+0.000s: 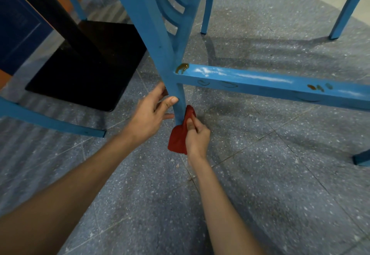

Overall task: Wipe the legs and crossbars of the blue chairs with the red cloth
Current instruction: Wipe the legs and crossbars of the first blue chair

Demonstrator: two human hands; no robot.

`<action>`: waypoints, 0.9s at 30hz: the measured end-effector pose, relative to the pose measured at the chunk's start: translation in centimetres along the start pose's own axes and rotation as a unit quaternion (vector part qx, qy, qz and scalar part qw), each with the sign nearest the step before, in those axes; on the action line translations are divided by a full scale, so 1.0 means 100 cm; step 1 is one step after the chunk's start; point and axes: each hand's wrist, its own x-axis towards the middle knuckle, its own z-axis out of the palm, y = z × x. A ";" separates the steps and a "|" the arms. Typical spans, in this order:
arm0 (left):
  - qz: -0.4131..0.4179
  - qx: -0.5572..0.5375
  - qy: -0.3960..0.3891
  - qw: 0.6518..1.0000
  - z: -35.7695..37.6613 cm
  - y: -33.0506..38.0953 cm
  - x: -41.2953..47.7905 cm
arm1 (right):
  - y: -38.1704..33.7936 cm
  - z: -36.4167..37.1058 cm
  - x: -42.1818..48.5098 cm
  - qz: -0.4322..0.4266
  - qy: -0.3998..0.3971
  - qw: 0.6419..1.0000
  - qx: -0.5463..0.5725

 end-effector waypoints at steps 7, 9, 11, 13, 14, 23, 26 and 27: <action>0.005 -0.008 -0.003 1.000 0.002 0.003 0.000 | -0.007 -0.004 0.017 0.087 -0.017 0.988 -0.128; 0.006 -0.010 -0.004 1.000 0.002 0.004 -0.001 | -0.020 -0.002 0.024 0.081 -0.017 0.989 -0.121; 0.006 -0.013 -0.001 1.000 0.002 0.003 -0.001 | -0.031 -0.002 0.025 0.067 -0.014 0.993 -0.096; 0.005 -0.012 0.001 1.000 0.002 0.003 -0.001 | -0.034 -0.005 0.020 0.041 -0.011 0.998 -0.050; 0.004 -0.011 0.001 1.000 0.002 0.003 -0.001 | -0.032 -0.006 0.016 0.024 -0.009 0.999 -0.035; 0.001 0.004 -0.004 1.000 0.002 0.011 -0.003 | -0.013 0.000 0.023 0.082 -0.013 0.987 -0.135; -0.003 0.005 -0.001 1.000 0.002 0.014 -0.004 | -0.024 0.002 0.025 0.074 -0.009 0.992 -0.102; -0.002 0.008 0.000 1.000 0.002 0.014 -0.005 | -0.025 0.003 0.022 0.056 0.000 0.995 -0.078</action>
